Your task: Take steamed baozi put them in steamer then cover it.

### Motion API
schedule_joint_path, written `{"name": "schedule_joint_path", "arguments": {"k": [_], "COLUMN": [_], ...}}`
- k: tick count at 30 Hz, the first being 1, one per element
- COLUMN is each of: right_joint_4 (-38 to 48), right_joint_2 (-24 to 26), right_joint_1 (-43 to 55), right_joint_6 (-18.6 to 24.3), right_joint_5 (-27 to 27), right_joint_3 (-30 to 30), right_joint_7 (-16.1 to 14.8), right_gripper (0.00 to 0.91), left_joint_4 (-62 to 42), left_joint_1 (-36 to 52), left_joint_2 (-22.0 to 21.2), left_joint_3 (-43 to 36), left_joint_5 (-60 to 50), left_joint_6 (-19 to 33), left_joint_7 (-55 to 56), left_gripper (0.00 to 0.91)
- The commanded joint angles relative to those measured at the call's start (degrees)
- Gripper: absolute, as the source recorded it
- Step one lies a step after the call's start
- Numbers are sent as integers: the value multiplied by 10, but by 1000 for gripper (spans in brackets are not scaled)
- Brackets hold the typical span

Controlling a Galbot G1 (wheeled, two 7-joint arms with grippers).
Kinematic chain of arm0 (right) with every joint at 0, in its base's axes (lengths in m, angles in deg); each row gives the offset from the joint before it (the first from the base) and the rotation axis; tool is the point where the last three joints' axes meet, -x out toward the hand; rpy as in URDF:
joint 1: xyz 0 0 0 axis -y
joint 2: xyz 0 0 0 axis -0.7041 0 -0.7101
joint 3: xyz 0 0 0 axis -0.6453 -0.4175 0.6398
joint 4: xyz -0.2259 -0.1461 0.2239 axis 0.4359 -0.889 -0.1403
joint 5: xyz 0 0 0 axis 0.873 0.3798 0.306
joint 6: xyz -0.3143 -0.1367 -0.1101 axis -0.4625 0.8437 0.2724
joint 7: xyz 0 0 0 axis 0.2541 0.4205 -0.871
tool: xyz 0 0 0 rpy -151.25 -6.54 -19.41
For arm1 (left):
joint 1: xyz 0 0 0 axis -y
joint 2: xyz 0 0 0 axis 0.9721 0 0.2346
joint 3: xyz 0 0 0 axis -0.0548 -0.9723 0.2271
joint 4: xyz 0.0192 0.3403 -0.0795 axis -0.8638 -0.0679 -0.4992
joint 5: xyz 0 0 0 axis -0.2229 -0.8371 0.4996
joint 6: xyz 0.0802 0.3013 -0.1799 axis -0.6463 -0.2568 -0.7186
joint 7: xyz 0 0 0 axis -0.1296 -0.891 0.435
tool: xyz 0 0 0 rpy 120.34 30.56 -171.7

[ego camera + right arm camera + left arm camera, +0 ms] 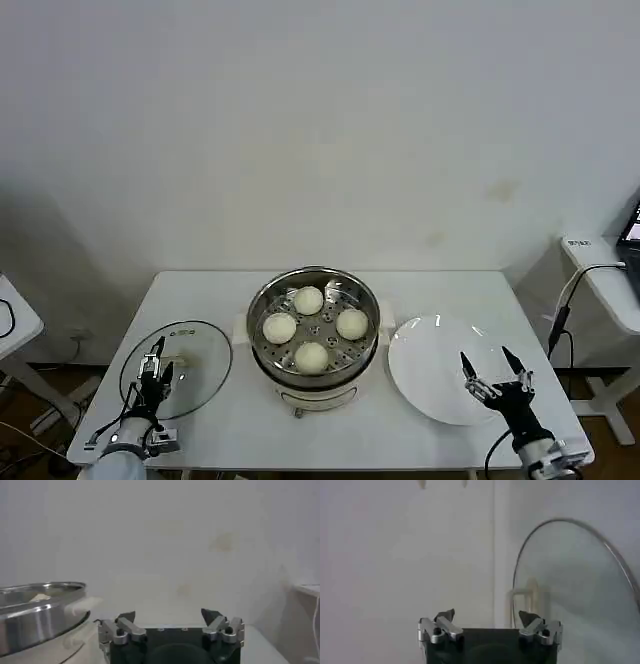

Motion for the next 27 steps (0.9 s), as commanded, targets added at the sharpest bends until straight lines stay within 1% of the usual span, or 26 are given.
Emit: {"name": "schedule_joint_path", "arguments": {"k": [1, 13, 27], "right_joint_4": [4, 19, 27], "right_joint_2": [-3, -10, -13], "right_joint_1": [1, 2, 1], "right_joint_6": [2, 12, 17], "right_joint_5": [2, 11, 14], "right_joint_3": [1, -1, -3], "right_joint_7": [0, 0, 0], "right_gripper": [907, 907, 907], "left_joint_4": [-21, -53, -65], "left_joint_1": [24, 55, 71], "left_joint_2": [0, -9, -21], "left_joint_3": [-1, -7, -11], "left_joint_5": [-11, -5, 14], "left_joint_6": [-1, -4, -13], "left_joint_7": [-2, 7, 12], "left_gripper": [907, 907, 907]}}
